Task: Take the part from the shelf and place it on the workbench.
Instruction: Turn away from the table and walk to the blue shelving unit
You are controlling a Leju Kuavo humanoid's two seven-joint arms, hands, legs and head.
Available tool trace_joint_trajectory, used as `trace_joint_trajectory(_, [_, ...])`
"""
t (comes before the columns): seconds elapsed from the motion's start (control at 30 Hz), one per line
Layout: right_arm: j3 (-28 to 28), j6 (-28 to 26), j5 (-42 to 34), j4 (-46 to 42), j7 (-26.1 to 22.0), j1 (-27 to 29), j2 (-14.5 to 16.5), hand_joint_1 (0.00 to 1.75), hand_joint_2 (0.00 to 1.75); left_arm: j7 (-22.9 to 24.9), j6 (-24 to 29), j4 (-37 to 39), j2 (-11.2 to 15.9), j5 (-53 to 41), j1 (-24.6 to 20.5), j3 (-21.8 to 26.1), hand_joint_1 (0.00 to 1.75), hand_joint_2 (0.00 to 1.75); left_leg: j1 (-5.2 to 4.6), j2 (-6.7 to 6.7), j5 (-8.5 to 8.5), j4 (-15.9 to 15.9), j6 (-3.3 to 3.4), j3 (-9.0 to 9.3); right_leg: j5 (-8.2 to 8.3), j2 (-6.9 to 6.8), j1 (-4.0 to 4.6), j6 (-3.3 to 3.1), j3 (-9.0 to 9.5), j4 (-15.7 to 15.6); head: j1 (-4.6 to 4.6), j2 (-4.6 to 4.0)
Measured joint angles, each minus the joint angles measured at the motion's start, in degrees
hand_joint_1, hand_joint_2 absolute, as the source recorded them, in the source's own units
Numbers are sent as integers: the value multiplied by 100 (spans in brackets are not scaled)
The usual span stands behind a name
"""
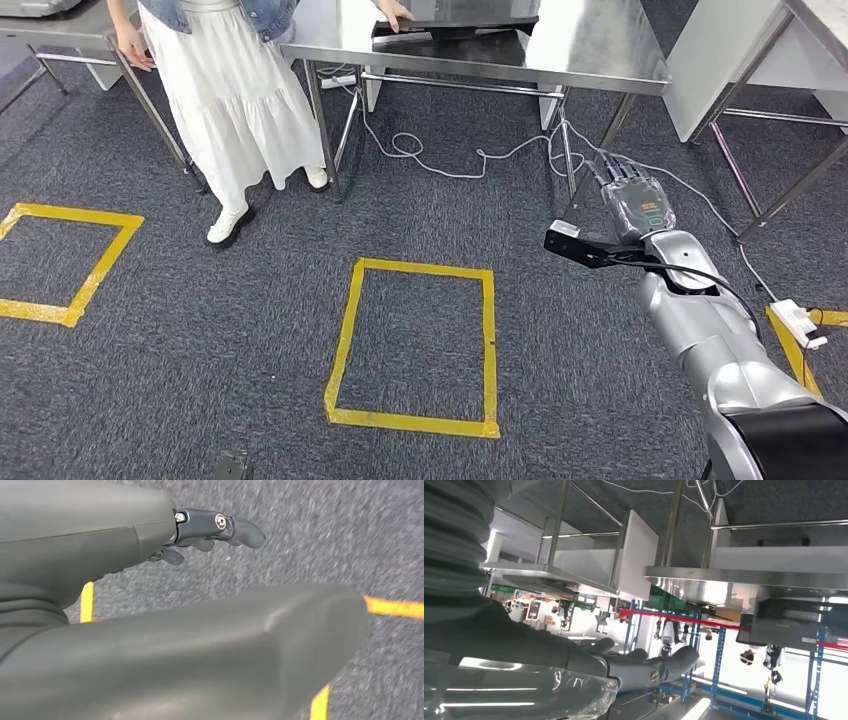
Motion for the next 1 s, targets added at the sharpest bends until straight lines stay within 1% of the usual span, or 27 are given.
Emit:
trace_joint_trajectory(0.03, [0, -1, 5, 3, -1, 8, -5, 0, 175, 5, -1, 0, -1, -1, 0, 0, 0, 0, -1, 4, 82, 2, -2, -100, -165, 3, -10, 20, -57, 373, 8, 0])
trace_joint_trajectory(0.07, [0, 0, 9, 6, -1, 20, -9, 0, 175, 9, -2, 0, -2, -1, 0, 0, 0, 0, -1, 10, 167, 4, -8, -204, -212, 4, -13, 69, -60, 663, 9, 0])
trace_joint_trajectory(0.1, [0, -1, 12, 9, 0, 33, -12, 0, 175, 14, -2, 0, -3, -1, 0, 0, 0, 0, -1, 15, 249, 6, -17, -305, -145, 6, -16, 133, 11, 796, 13, 0])
trace_joint_trajectory(0.13, [0, -1, 14, 10, 1, 42, -16, 0, 175, 18, -2, 0, -4, -1, 0, 0, 0, 0, 2, 19, 332, 7, -32, -406, -17, 7, -18, 195, 182, 732, 13, 0])
trace_joint_trajectory(0.17, [0, -1, 16, 10, 1, 42, -19, 0, 175, 23, -2, -1, -5, -3, -2, 0, 0, 0, 5, 21, 413, 11, -54, -494, 82, 8, -21, 232, 448, 486, 13, 0])
trace_joint_trajectory(0.2, [0, -1, 16, 8, 0, 34, -19, 0, 175, 27, -2, -2, -7, -5, -5, 0, 0, 0, 1, 20, 485, 13, -84, -564, 64, 11, -20, 226, 800, 81, 17, 0])
trace_joint_trajectory(0.23, [-1, -2, 16, 3, -1, 20, -19, 0, 175, 31, -3, -4, -9, -9, -9, 0, 0, 0, -4, 21, 556, 15, -121, -612, -37, 22, 4, 177, 1133, -372, 15, 0])
trace_joint_trajectory(0.27, [-2, -3, 15, 0, -1, 7, -21, 0, 175, 34, -4, -5, -10, -14, -17, 0, 0, 0, -11, 24, 625, 4, -158, -634, -158, 31, 30, 112, 1360, -721, 14, 0])
trace_joint_trajectory(0.3, [-3, -3, 14, -3, -1, -1, -26, 0, 175, 37, -5, -7, -10, -19, -23, 0, 0, 0, -15, 25, 694, -22, -195, -646, -252, 38, 64, 39, 1475, -944, 12, 0])
trace_joint_trajectory(0.33, [-4, -4, 13, -4, -1, -2, -34, 0, 175, 40, -8, -7, -11, -25, -25, 0, 0, 0, -14, 28, 766, -56, -233, -651, -253, 43, 90, -31, 1463, -1022, 5, 0])
trace_joint_trajectory(0.37, [-4, -4, 12, -2, -1, 3, -41, 0, 175, 44, -10, -5, -11, -30, -24, 0, 0, 0, -2, 27, 789, -76, -265, -671, -189, 32, 63, -94, 1412, -1018, 1, 0])
trace_joint_trajectory(0.4, [-4, -4, 12, 0, -2, 8, -45, 0, 175, 49, -12, -4, -9, -35, -18, 0, 0, 0, 10, 24, 694, -32, -290, -710, -115, 24, 43, -170, 1370, -1025, -2, 0])
trace_joint_trajectory(0.43, [-4, -4, 13, 2, -4, 14, -45, 0, 175, 51, -13, -3, -8, -42, -13, 0, 0, 0, 20, 20, 472, 119, -310, -772, -26, 16, 17, -247, 1313, -1035, -10, 0])
trace_joint_trajectory(0.47, [-4, -4, 13, 3, -7, 17, -43, 0, 175, 53, -14, -2, -7, -49, -12, 0, 0, 0, 29, 12, 153, 389, -322, -853, 65, 10, 1, -306, 1241, -1040, -17, 0])
trace_joint_trajectory(0.5, [-4, -5, 12, 4, -10, 22, -44, 0, 175, 54, -15, -2, -5, -57, -13, 0, 0, 0, 28, 3, -184, 759, -333, -937, 150, 11, 21, -349, 1155, -1038, -24, 0])
trace_joint_trajectory(0.53, [-4, -6, 10, 5, -13, 33, -48, 0, 175, 55, -16, -2, -6, -65, -14, -1, 0, 0, 28, -6, -424, 1158, -344, -1006, 232, 11, 39, -371, 1055, -1033, -29, 0])
trace_joint_trajectory(0.57, [-4, -8, 7, 8, -15, 49, -56, 0, 175, 55, -18, -2, -7, -69, -15, -1, 0, 0, 27, -12, -514, 1486, -349, -1030, 310, 12, 59, -376, 955, -1029, -29, 0])
trace_joint_trajectory(0.6, [-4, -11, 3, 10, -20, 69, -67, 0, 175, 56, -19, -2, -7, -71, -16, -1, 0, 0, 25, -13, -471, 1675, -342, -987, 385, 13, 81, -376, 857, -1026, -30, 0])
trace_joint_trajectory(0.63, [-5, -15, -1, 11, -25, 91, -78, 0, 175, 56, -20, -2, -8, -73, -17, -2, 0, 0, 19, -14, -337, 1669, -317, -851, 458, 16, 103, -372, 764, -1024, -31, 0])
trace_joint_trajectory(0.67, [-6, -19, -5, 11, -31, 109, -89, 0, 175, 57, -20, -2, -8, -75, -22, -2, 0, 0, 5, -18, -206, 1464, -267, -612, 528, 20, 123, -364, 680, -1023, -32, 0])
trace_joint_trajectory(0.7, [-8, -22, -8, 11, -36, 124, -97, 0, 175, 57, -20, -4, 2, -79, -31, -2, 0, 0, -24, -27, -170, 1104, -194, -278, 592, 22, 134, -352, 611, -1019, -32, 0])
trace_joint_trajectory(0.77, [-15, -31, -11, 10, -37, 135, -124, 0, 175, 58, -20, -9, 20, -91, -56, -2, 0, 0, -92, -27, -315, 284, -71, 356, 706, 11, 164, -307, 524, -1014, -26, 0])
trace_joint_trajectory(0.8, [-19, -34, -13, 10, -37, 135, -138, 0, 175, 58, -21, -11, 28, -97, -67, -2, 0, 0, -124, -26, -397, 25, -30, 529, 763, -3, 164, -273, 504, -1023, -22, 0])
trace_joint_trajectory(0.87, [-24, -39, -12, 13, -36, 144, -169, 0, 175, 64, -26, -9, 17, -107, -71, -3, 0, 0, -134, -13, -344, -157, 17, 546, 866, -20, 171, -202, 473, -1051, -23, 0])
trace_joint_trajectory(0.9, [-26, -39, -10, 15, -36, 151, -186, 0, 175, 68, -30, -8, 10, -109, -70, -4, 0, 0, -122, -3, -261, -187, 53, 497, 833, -11, 170, -183, 432, -1029, -25, 0])
trace_joint_trajectory(0.93, [-28, -39, -9, 17, -33, 158, -207, 0, 175, 74, -39, -7, 4, -111, -71, -4, 0, 0, -104, 11, -166, -216, 85, 431, 702, 5, 172, -185, 360, -927, -17, 0])
trace_joint_trajectory(1.0, [-39, -39, -5, 26, -28, 173, -253, 0, 175, 81, -88, -7, -2, -113, -74, -4, 0, 0, -79, 28, 14, -229, 113, 254, 194, 34, 127, -208, 147, -385, 2, 0])
